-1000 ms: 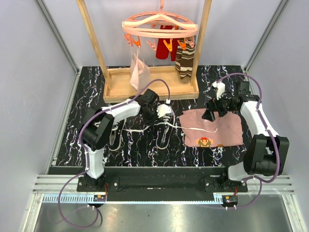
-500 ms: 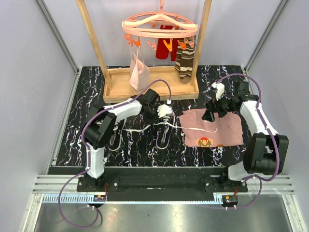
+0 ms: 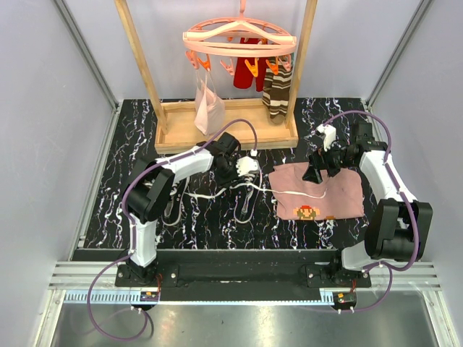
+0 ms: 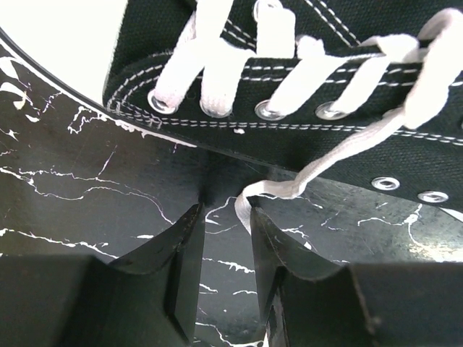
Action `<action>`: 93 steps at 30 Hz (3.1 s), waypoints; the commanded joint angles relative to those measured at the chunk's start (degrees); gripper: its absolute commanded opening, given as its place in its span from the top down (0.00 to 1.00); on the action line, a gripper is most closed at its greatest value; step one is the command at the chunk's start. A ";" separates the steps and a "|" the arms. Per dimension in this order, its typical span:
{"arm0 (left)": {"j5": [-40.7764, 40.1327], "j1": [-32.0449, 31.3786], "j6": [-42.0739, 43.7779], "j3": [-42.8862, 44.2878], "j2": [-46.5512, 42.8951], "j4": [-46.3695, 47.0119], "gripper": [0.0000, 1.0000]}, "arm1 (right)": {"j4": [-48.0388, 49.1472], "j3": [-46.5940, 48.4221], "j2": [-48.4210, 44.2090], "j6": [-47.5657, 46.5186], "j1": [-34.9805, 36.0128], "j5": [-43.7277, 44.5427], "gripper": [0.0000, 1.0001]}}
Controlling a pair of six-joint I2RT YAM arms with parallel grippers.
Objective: Tie the shoes
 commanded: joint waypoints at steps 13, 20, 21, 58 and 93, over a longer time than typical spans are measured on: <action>1.58 -0.31 -1.47 3.07 1.40 -1.34 0.61 | -0.95 0.66 1.49 -1.48 0.22 0.58 0.00; 1.05 -0.66 -2.08 2.45 2.98 -1.43 0.69 | -0.95 0.75 2.10 -1.66 0.31 0.85 0.00; 1.22 -0.75 -2.17 2.19 2.55 -1.25 0.75 | -0.95 0.75 2.11 -1.66 0.31 1.02 0.00; 24.60 -0.13 -31.70 -11.17 -18.37 27.84 1.00 | -1.12 -3.56 9.32 -9.74 7.17 14.19 0.45; 25.57 -0.05 -29.59 -10.91 -18.02 26.87 1.00 | 5.20 -3.04 4.92 -3.95 7.17 18.09 1.00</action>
